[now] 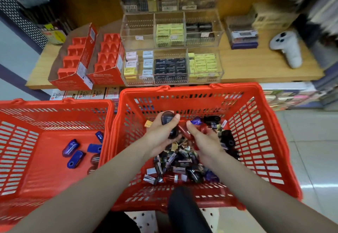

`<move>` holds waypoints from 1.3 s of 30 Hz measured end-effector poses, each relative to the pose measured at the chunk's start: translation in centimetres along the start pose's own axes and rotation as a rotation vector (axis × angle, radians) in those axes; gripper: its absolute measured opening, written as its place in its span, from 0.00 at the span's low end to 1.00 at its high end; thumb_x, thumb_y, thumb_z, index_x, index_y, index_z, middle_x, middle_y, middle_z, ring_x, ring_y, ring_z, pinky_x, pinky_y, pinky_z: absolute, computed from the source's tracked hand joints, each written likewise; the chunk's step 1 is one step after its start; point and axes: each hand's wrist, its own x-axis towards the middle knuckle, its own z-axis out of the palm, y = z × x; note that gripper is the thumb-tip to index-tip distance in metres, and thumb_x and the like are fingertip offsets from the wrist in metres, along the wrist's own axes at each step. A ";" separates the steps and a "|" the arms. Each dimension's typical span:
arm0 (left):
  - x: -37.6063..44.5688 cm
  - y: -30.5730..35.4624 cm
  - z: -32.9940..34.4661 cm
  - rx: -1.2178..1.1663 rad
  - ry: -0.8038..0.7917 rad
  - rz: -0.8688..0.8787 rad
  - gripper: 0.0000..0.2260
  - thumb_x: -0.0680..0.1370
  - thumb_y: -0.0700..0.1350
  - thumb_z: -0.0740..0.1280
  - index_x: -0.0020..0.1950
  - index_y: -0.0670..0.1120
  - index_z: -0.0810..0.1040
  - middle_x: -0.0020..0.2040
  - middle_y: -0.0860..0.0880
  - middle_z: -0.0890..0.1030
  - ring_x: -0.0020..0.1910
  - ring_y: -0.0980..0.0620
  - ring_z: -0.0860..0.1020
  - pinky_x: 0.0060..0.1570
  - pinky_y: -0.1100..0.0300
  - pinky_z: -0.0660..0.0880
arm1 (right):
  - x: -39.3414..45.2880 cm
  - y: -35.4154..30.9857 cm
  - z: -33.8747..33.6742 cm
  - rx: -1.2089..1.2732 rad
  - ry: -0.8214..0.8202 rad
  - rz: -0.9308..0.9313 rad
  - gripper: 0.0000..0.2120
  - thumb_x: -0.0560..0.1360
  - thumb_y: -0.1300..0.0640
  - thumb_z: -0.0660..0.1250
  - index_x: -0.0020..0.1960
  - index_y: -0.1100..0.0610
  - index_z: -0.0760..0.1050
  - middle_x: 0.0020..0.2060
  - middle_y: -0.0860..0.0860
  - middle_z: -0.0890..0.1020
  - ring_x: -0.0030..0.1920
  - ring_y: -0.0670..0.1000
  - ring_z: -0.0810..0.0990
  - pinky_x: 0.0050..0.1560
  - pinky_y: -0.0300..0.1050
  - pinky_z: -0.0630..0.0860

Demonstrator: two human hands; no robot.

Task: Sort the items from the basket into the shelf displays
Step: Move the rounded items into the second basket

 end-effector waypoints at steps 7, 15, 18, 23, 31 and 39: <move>1.4 -0.9 1.1 0.023 0.030 0.032 0.20 0.72 0.38 0.76 0.61 0.47 0.76 0.52 0.47 0.84 0.55 0.49 0.82 0.46 0.53 0.81 | 0.8 0.3 -1.8 -0.023 -0.093 0.000 0.14 0.75 0.45 0.71 0.49 0.55 0.81 0.40 0.52 0.86 0.40 0.52 0.82 0.45 0.45 0.81; 4.9 -2.2 -0.1 0.078 0.106 -0.087 0.20 0.71 0.37 0.77 0.60 0.46 0.77 0.55 0.47 0.82 0.55 0.47 0.80 0.47 0.50 0.81 | 8.0 -0.5 -10.1 -1.536 0.125 -0.360 0.24 0.81 0.52 0.62 0.73 0.60 0.65 0.66 0.59 0.71 0.63 0.60 0.74 0.63 0.52 0.74; 5.5 -2.9 -0.4 0.082 0.068 -0.123 0.19 0.71 0.37 0.77 0.59 0.47 0.77 0.57 0.46 0.82 0.56 0.47 0.79 0.48 0.48 0.81 | 9.9 0.3 -10.5 -1.843 0.130 -0.217 0.34 0.78 0.59 0.64 0.79 0.59 0.51 0.74 0.62 0.61 0.71 0.62 0.66 0.67 0.53 0.70; 6.1 -3.7 -1.1 0.088 0.084 -0.136 0.18 0.72 0.37 0.76 0.59 0.45 0.77 0.58 0.45 0.81 0.58 0.47 0.79 0.52 0.45 0.81 | 10.5 2.4 -10.0 -2.029 0.164 -0.186 0.38 0.77 0.59 0.65 0.79 0.59 0.45 0.73 0.66 0.60 0.70 0.63 0.68 0.68 0.54 0.67; 6.7 -4.3 -2.4 0.011 0.148 -0.167 0.22 0.71 0.36 0.76 0.62 0.45 0.75 0.60 0.44 0.79 0.60 0.46 0.77 0.49 0.47 0.81 | 12.5 0.1 -8.1 -1.792 0.048 -0.673 0.37 0.70 0.69 0.70 0.75 0.55 0.59 0.68 0.57 0.60 0.67 0.60 0.63 0.60 0.55 0.74; 7.3 -4.5 -3.3 0.014 0.149 -0.186 0.22 0.71 0.36 0.77 0.62 0.46 0.75 0.59 0.45 0.80 0.58 0.48 0.79 0.45 0.50 0.81 | 15.7 0.9 -8.4 -1.908 -0.069 -0.629 0.36 0.77 0.54 0.68 0.78 0.53 0.52 0.73 0.56 0.61 0.73 0.59 0.60 0.70 0.60 0.62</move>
